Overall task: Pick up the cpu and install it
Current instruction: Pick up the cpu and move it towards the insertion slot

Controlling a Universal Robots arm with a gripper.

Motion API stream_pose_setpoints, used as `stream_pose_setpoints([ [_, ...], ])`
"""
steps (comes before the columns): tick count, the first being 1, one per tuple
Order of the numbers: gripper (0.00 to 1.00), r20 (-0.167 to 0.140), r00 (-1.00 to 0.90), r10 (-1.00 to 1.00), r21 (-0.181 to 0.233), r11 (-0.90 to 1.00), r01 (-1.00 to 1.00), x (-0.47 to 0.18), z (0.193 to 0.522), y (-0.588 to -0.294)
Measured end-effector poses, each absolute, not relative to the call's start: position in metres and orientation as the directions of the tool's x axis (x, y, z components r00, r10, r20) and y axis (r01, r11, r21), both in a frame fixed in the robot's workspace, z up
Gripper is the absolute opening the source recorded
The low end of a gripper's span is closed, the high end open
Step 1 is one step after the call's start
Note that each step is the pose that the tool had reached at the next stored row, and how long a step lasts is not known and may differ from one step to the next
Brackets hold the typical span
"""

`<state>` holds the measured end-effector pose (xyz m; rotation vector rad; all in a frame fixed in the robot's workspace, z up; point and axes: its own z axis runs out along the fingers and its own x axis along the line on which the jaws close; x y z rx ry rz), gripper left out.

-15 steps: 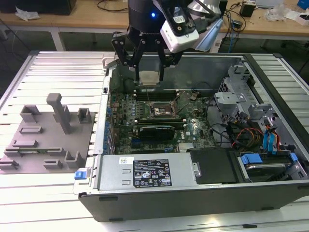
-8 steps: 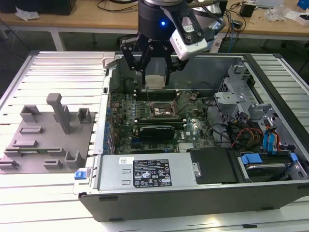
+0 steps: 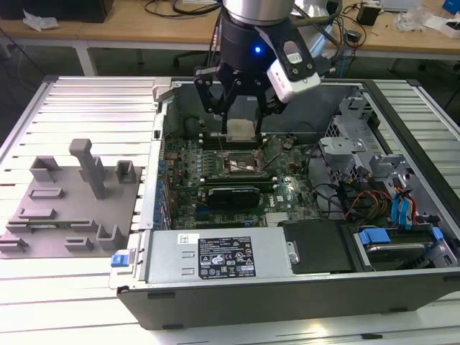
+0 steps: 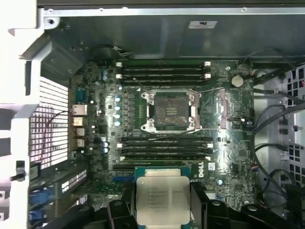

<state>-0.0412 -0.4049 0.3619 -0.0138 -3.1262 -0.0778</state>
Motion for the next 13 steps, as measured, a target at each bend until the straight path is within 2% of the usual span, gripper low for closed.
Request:
stream_pose_setpoints([
  [6,0.55,0.017,-1.000,0.017,0.049,0.999,0.018,-0.019,0.346,-0.399],
  [13,0.55,0.017,-1.000,0.017,0.050,0.999,0.018,-0.018,0.330,-0.375],
])
